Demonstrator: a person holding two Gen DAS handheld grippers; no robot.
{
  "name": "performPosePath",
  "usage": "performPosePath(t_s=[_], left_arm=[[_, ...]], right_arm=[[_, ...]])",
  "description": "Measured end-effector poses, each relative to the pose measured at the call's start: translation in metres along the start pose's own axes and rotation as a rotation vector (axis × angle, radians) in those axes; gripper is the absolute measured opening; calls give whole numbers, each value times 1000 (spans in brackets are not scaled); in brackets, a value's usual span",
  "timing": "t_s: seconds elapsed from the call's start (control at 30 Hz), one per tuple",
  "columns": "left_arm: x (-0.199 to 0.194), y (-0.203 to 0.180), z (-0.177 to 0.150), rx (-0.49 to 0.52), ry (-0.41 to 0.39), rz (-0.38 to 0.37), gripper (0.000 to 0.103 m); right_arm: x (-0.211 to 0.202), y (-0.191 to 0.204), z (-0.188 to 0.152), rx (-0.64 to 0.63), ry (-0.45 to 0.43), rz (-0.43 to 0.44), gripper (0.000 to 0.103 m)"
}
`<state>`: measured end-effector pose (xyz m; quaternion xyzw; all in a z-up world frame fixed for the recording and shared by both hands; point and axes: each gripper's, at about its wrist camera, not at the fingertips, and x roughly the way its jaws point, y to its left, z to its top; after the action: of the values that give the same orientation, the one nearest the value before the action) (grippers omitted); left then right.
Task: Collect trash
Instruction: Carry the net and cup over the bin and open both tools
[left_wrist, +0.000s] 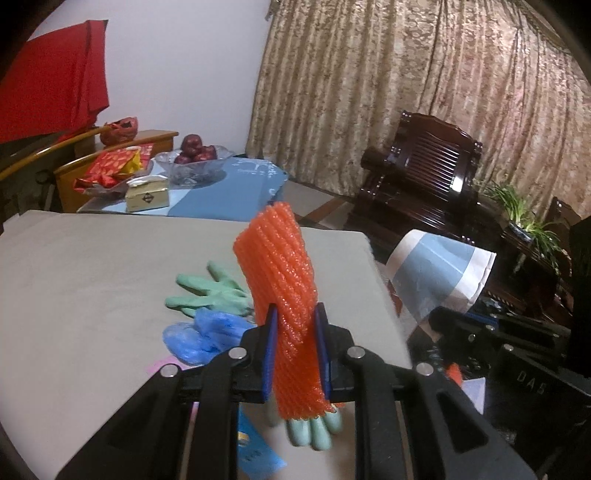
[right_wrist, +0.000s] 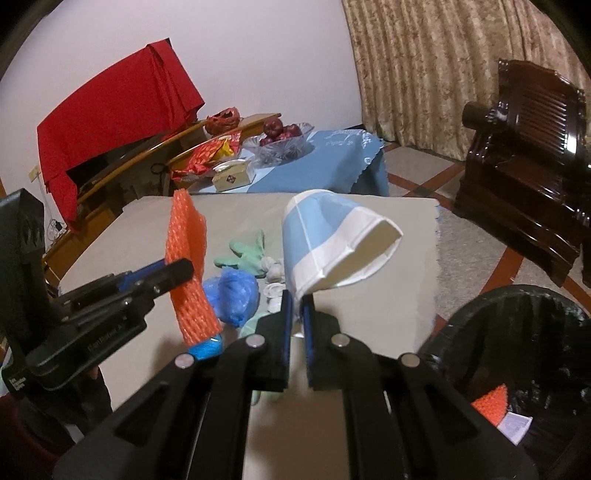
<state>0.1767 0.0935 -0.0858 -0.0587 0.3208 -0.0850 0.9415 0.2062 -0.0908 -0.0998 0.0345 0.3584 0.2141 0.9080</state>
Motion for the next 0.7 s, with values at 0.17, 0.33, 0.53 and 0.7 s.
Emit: performPosePath(t_s=[0.17,0.33,0.53,0.7], left_arm=[[-3,-26,-1,28,2,-41,19],[-4,-55,-2,60,6,-87,19],[-2,-92,-5,93,12,-145,19],[2,-123,-6,122,16,-184,19]], right_arm=[[-26,-15,-9,12,-13,-29,5],[-48,-30,-17,22,-22,-65,5],[-73,-58,-31,63,-32,-119,5],[-95,-84,-44,95,-44,-169,5]])
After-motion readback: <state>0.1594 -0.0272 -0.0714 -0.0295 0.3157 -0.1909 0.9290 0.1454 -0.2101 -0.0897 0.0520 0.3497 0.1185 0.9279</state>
